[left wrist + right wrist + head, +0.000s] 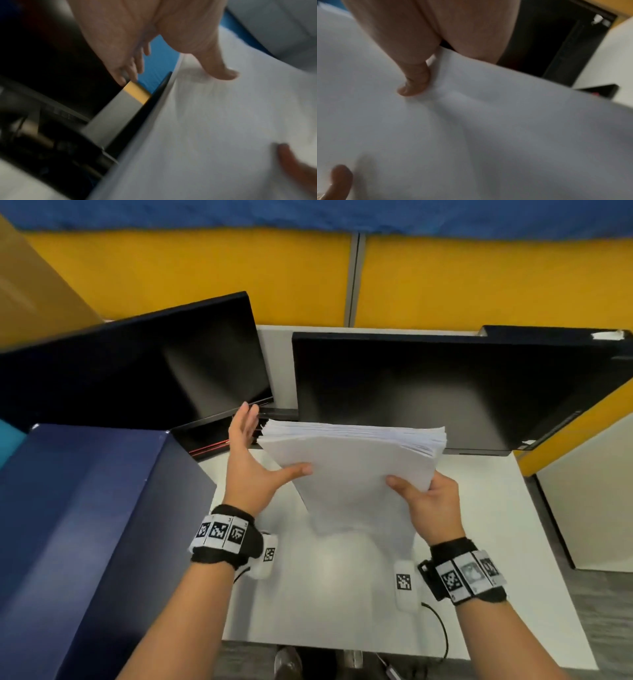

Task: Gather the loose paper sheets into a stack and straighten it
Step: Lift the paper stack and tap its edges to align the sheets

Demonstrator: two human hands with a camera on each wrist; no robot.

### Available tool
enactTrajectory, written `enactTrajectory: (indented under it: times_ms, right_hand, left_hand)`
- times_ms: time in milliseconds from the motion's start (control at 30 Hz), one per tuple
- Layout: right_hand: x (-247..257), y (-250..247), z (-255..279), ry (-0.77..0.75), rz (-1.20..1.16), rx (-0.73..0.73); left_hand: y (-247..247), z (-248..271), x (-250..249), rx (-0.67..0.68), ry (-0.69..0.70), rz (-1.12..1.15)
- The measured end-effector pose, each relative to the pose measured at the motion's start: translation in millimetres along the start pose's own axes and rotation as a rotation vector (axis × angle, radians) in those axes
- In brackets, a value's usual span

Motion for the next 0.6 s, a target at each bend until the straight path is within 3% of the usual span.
enactTrajectory:
  times_ms: [100,233,300,467,600]
  right_hand:
    - [-5,7,3,-0.001,-0.062,0.015]
    - [-21,3,0,0.047,-0.058,0.041]
    - [-39,1,-3,0.141,-0.019,0.092]
    - [-91,11,-5,0.378,0.026,0.054]
    - [-104,11,-11,0.439,-0.063,-0.046]
  left_hand:
    - [32,18,11,0.099,-0.162,0.212]
    - [52,33,25,0.046,-0.267,0.257]
    - [57,41,44,0.062,-0.303,0.277]
    - [84,74,103,0.118,-0.523,0.208]
    - [89,85,127,0.167,-0.542,0.110]
Point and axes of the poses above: each hand's wrist, its own z-axis away from the middle knuckle, its own y-axis out of the palm, x = y × z, the point moved 4 cm from there along -z, towards the middle knuckle, and after that the axes turned 10 degrees about y, right-handed, at the moved point
